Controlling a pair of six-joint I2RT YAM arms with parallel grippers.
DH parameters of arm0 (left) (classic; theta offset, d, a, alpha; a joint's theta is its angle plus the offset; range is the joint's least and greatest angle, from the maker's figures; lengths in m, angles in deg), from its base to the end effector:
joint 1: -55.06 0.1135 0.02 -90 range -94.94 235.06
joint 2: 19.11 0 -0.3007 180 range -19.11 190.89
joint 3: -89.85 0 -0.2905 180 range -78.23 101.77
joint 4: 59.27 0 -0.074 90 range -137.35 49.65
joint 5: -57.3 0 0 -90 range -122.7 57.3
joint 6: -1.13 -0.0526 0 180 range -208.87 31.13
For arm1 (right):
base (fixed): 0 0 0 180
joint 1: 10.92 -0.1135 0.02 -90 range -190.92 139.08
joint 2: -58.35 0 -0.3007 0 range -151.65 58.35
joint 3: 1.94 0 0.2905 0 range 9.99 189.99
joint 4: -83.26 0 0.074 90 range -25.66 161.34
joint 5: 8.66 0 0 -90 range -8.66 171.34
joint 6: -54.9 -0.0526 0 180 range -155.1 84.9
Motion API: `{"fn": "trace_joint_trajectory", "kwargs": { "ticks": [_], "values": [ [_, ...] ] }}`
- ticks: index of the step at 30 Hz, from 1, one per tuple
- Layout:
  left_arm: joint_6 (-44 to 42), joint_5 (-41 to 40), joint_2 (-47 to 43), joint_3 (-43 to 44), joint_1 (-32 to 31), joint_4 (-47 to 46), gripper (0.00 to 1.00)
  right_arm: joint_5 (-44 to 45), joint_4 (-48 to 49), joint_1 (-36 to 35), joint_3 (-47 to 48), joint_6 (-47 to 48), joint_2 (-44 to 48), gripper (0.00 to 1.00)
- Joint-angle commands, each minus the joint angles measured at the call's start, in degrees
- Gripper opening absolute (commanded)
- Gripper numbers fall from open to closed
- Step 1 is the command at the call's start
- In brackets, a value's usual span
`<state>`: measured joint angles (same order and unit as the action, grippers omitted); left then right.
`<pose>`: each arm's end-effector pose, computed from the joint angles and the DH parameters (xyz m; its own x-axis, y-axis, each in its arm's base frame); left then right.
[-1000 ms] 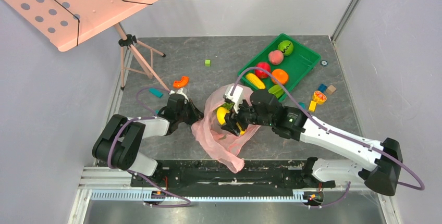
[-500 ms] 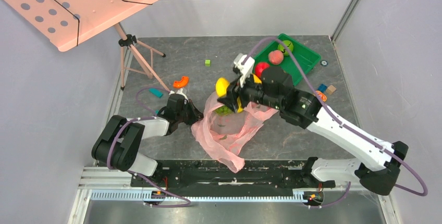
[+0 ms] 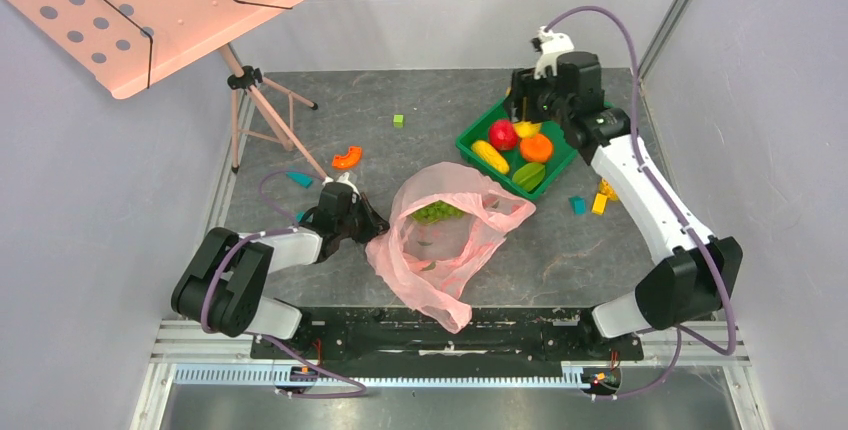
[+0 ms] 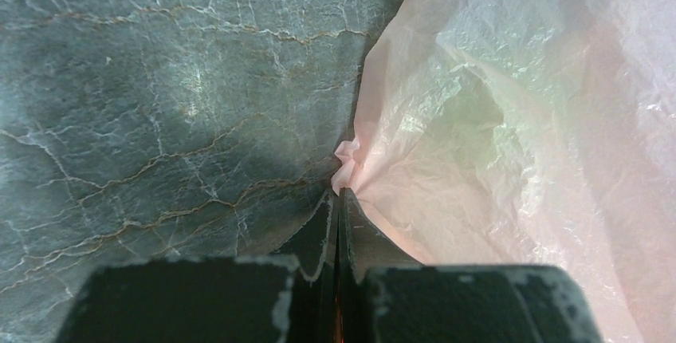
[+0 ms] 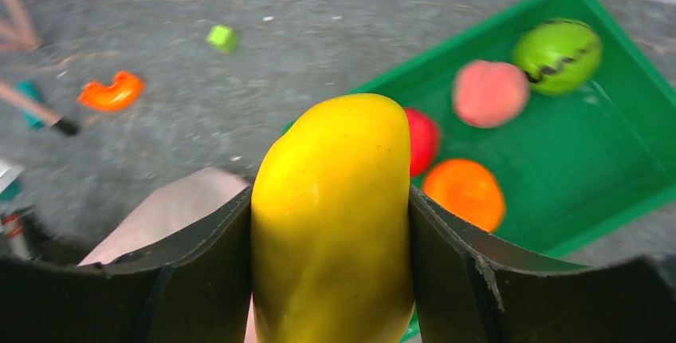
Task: Take the fake fruits out of the plastic bag
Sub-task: Place the fake fruit in the bin.
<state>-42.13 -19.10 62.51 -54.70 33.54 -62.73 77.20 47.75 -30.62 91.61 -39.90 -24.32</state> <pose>0.2460 -0.1103 0.1166 -0.8091 -0.4418 -0.3874 -0.1050 0.7574 -0.6444 0.3582 0.1323 0.4139 -0.4243 -0.0633 -0.9033 -0.3638 0.9254 0.1060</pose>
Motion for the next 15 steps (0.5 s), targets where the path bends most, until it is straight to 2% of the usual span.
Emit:
{"fn": "trace_joint_trajectory", "kwargs": {
  "ticks": [1,6,15],
  "values": [
    [-0.8,-0.2,-1.4,-0.5,0.1,0.9,0.02,0.7,3.3,6.7,-1.3,-1.1,-2.1,0.41],
    [-0.7,0.3,-1.3,-0.6,0.1,0.5,0.02,7.8,5.1,10.8,-2.7,0.4,-6.4,0.44],
    [-0.7,0.8,-1.7,-0.9,0.1,0.3,0.02,8.8,8.4,14.7,0.3,-2.8,-17.8,0.44]
  ]
}}
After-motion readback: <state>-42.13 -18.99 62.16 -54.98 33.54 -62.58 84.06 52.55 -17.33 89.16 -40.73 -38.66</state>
